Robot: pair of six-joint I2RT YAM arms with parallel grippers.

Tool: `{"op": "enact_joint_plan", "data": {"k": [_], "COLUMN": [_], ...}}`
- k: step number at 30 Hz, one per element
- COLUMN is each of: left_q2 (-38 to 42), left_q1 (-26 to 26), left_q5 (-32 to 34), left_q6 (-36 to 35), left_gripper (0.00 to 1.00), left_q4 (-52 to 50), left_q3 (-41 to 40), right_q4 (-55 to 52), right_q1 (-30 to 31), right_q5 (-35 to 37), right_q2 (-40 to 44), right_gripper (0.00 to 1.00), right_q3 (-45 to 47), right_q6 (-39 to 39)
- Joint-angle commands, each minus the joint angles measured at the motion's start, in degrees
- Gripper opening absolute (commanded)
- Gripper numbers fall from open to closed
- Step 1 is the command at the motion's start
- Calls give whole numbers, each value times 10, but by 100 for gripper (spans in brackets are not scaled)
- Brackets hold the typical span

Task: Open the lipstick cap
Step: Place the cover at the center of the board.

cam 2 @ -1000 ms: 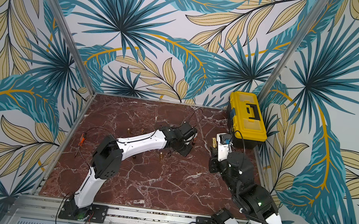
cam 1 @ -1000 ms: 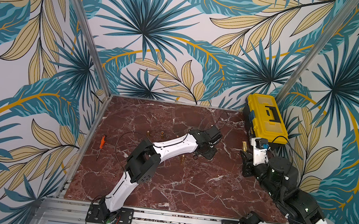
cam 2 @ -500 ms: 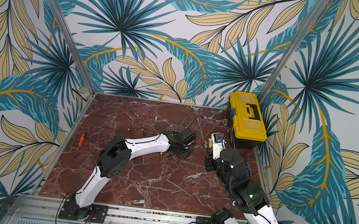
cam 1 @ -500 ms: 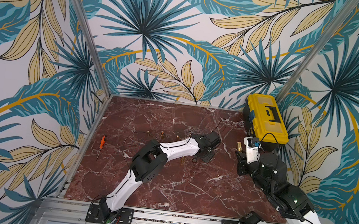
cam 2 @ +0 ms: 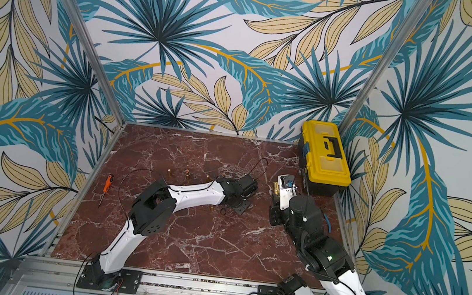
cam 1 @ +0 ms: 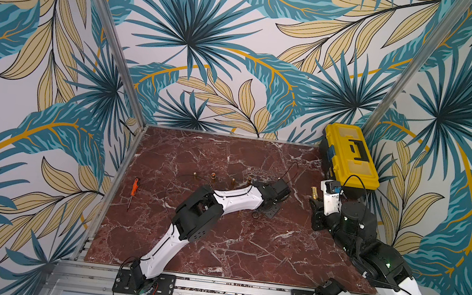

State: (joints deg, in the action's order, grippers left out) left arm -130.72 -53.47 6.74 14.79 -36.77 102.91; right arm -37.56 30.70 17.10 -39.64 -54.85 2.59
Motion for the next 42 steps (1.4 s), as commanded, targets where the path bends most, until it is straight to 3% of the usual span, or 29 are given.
{"op": "enact_joint_plan", "data": {"k": [1, 10, 20, 26, 34, 40, 42], "left_q2": [3, 18, 95, 183, 283, 298, 296], "left_q1": [-4, -5, 7, 28, 115, 145, 145], "left_q5": [13, 16, -16, -95, -309, -463, -487], "left_q6": [1, 9, 27, 77, 180, 207, 211], "left_gripper": [10, 39, 48, 50, 55, 57, 58], "left_q4": [3, 7, 5, 3, 1, 1, 1], "left_q3": [-21, -35, -45, -51, -47, -31, -31], "right_q4": [11, 11, 25, 53, 125, 170, 181], "right_q1": [-2, -2, -2, -1, -2, -1, -1], "right_q5": [0, -3, -9, -30, -103, -167, -185], "right_q2": [4, 5, 5, 2, -29, -65, -76], "right_gripper": [7, 9, 9, 9, 9, 9, 9], "right_q3": [11, 10, 19, 36, 78, 85, 83], "right_q6": [3, 2, 5, 14, 36, 35, 32]}}
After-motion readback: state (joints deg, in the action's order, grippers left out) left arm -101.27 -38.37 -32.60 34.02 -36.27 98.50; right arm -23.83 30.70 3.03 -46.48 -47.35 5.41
